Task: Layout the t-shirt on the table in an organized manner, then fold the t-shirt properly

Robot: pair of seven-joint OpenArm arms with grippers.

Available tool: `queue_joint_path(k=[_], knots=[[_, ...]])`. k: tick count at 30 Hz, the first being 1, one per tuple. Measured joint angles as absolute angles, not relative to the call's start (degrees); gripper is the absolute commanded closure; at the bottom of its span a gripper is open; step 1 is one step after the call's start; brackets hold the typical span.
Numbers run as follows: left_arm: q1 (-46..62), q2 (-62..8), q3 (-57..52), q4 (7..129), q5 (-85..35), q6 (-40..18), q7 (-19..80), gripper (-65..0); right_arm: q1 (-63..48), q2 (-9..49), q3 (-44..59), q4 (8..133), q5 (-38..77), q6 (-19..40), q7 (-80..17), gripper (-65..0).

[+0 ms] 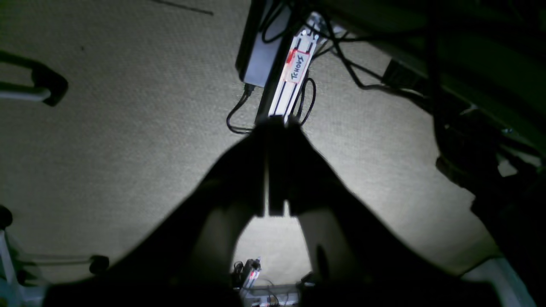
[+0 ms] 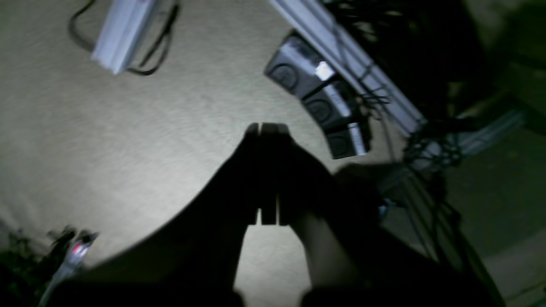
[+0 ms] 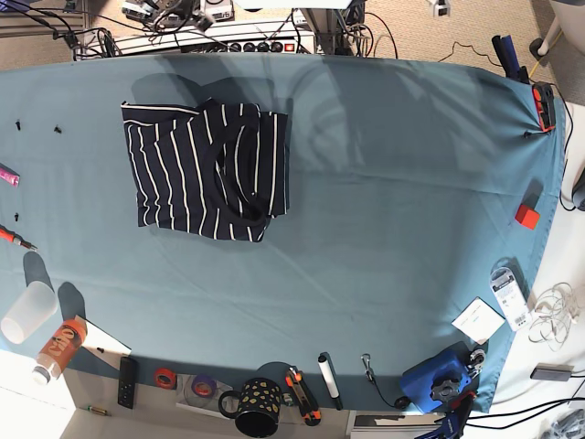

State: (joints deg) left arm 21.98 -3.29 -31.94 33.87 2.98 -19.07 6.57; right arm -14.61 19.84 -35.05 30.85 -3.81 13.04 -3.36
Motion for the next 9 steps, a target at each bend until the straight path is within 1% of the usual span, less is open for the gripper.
queue_joint_path(k=[7, 9], knots=[[22.0, -3.2, -31.9, 34.5, 3.0, -19.1, 6.5, 0.0, -14.0, 19.8, -35.0, 30.9, -3.8, 13.1, -3.3, 0.0], [22.0, -3.2, -31.9, 34.5, 1.3, -19.1, 6.6, 0.0, -13.9, 19.8, -35.0, 30.9, -3.8, 13.1, -3.3, 0.0]])
